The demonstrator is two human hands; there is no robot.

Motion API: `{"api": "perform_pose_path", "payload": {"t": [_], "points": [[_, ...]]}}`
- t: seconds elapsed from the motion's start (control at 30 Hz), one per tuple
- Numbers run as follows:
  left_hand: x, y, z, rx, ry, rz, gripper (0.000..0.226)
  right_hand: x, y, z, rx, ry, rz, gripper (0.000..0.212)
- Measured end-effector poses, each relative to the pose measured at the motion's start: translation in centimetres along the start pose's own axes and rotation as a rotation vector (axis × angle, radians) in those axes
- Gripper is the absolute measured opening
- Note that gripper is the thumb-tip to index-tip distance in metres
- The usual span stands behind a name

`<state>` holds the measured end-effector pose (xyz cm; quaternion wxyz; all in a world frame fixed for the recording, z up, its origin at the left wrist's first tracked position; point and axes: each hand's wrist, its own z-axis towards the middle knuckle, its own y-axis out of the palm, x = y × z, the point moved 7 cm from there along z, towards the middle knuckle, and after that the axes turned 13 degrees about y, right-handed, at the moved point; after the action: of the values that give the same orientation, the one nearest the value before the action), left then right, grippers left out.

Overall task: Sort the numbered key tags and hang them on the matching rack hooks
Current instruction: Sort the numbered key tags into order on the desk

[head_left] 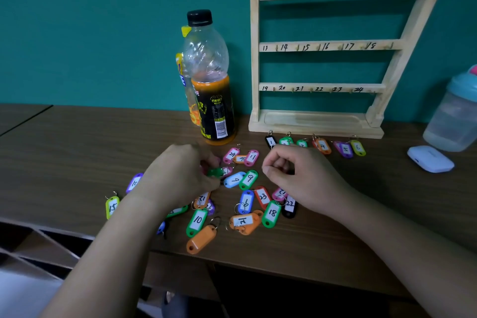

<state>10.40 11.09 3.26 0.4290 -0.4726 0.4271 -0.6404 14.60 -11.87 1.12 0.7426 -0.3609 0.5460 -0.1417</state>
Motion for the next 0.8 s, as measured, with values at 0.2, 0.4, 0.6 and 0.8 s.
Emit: {"api": "perform_pose_path", "payload": {"t": [0.2, 0.4, 0.6, 0.8], "points": [[0.2, 0.2, 0.0, -0.011, 0.010, 0.063, 0.032, -0.2, 0.1, 0.0, -0.001, -0.001, -0.014, 0.013], [-0.4, -0.6, 0.0, 0.143, 0.018, -0.070, 0.017, -0.2, 0.2, -0.1, -0.002, 0.011, -0.016, 0.015], [-2.2, -0.8, -0.2, 0.186, -0.028, -0.141, 0.016, -0.2, 0.1, -0.2, 0.007, 0.015, -0.018, 0.014], [-3.2, -1.3, 0.1, 0.236, 0.001, -0.070, 0.017, -0.2, 0.2, -0.1, 0.002, 0.008, -0.010, 0.014]]}}
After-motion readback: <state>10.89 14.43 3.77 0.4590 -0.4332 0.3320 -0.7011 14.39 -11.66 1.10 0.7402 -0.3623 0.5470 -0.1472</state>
